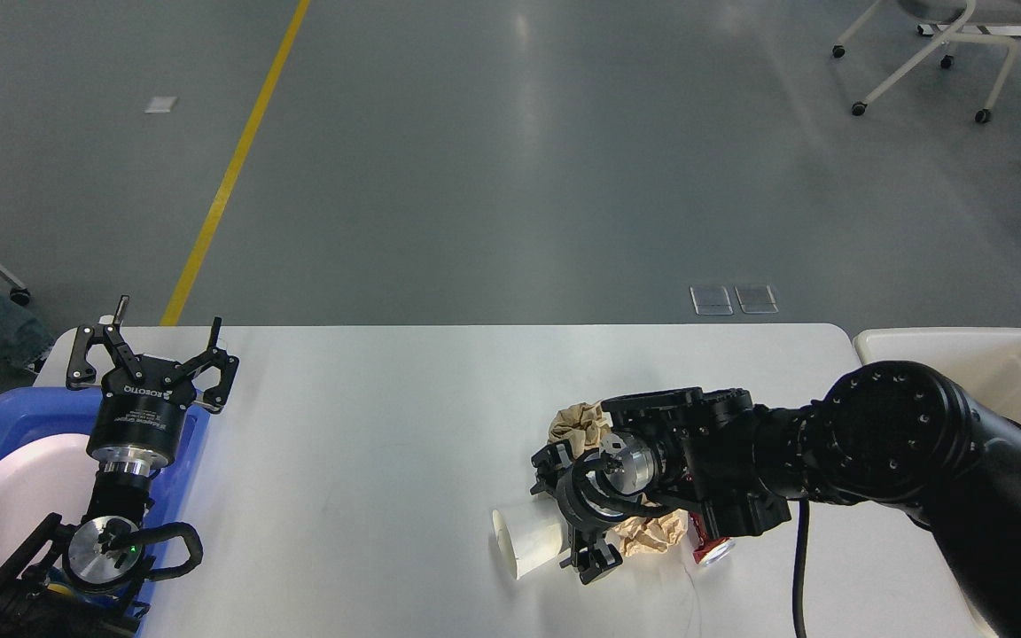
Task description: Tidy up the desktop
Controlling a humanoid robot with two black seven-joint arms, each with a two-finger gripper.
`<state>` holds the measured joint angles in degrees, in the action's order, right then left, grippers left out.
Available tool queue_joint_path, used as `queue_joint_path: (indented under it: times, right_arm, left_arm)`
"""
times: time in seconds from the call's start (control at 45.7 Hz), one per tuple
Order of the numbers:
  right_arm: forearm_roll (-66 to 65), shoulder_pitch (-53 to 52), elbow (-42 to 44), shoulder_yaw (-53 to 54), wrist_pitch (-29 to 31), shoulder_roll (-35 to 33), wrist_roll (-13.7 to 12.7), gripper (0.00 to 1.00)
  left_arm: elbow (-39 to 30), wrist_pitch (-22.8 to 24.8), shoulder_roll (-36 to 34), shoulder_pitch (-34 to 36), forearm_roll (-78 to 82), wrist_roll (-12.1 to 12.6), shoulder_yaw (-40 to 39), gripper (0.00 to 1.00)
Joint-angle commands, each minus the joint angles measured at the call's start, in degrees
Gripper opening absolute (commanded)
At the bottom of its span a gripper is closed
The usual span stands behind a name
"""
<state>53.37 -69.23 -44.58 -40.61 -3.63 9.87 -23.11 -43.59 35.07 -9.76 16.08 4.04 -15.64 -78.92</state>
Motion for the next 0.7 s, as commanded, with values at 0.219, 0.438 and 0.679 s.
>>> queue_joint_path:
  times: [0.219, 0.438, 0.679]
  right_arm:
    - [0.77, 0.15, -0.69, 0.09, -0.07, 0.15, -0.44, 0.1]
    - [0.5, -2.04, -3.93, 0.09, 0.37, -0.38, -0.36, 0.08]
    - [0.24, -13.81, -19.04, -0.61, 0.81, -5.56, -0.36, 0.05]
  left_arm:
    - [0.0, 0.0, 0.0, 0.0, 0.0, 0.0, 0.0, 0.96]
    - [0.0, 0.0, 0.0, 0.0, 0.0, 0.0, 0.0, 0.96]
    - [0.0, 0.0, 0.0, 0.0, 0.0, 0.0, 0.0, 0.96]
